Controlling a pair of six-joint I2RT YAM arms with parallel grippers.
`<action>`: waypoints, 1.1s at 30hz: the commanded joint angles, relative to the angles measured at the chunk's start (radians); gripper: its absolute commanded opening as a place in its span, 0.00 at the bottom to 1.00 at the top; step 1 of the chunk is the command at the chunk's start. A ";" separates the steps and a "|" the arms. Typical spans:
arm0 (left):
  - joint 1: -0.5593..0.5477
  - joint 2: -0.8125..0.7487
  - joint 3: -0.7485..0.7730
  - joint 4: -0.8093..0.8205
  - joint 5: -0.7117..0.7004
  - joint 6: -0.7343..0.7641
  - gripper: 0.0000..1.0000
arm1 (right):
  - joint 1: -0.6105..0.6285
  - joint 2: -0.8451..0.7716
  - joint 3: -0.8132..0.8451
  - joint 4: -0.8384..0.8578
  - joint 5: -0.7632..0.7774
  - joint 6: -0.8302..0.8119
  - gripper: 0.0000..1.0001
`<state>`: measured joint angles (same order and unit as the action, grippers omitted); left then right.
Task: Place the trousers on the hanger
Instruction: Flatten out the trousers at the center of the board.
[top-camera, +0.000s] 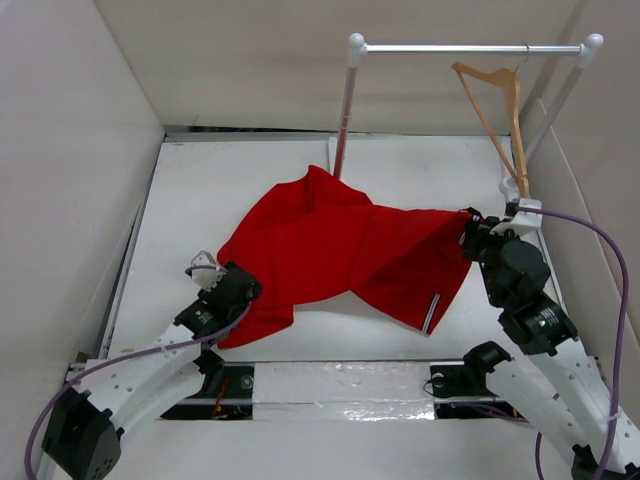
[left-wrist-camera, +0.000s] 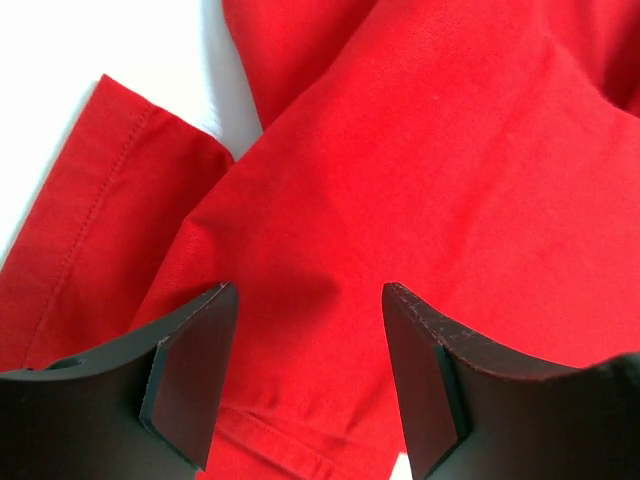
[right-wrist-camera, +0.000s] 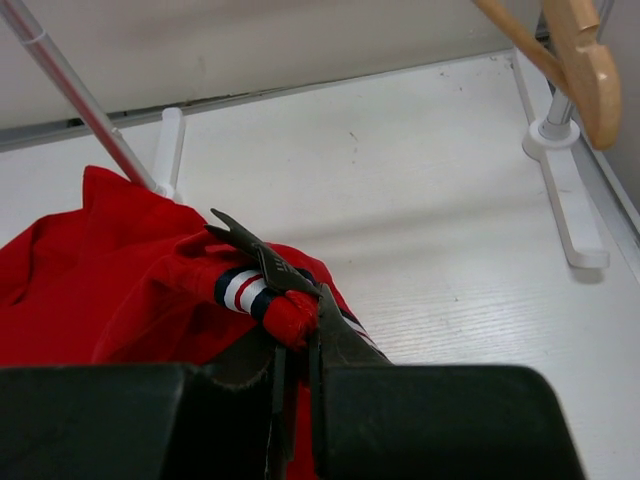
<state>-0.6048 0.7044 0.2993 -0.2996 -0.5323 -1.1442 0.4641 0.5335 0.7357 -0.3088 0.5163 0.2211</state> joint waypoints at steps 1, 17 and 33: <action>0.002 0.108 0.029 0.060 -0.090 -0.013 0.58 | -0.013 -0.030 -0.004 0.082 0.012 0.018 0.00; 0.072 0.679 0.418 0.413 -0.018 0.228 0.54 | -0.004 -0.032 -0.068 0.125 -0.183 0.038 0.00; 0.082 -0.086 0.049 0.028 0.074 0.002 0.11 | 0.015 0.005 -0.058 0.152 -0.203 0.006 0.00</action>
<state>-0.5228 0.6582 0.3946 -0.1104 -0.5037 -1.0470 0.4725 0.5385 0.6586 -0.2680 0.3397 0.2317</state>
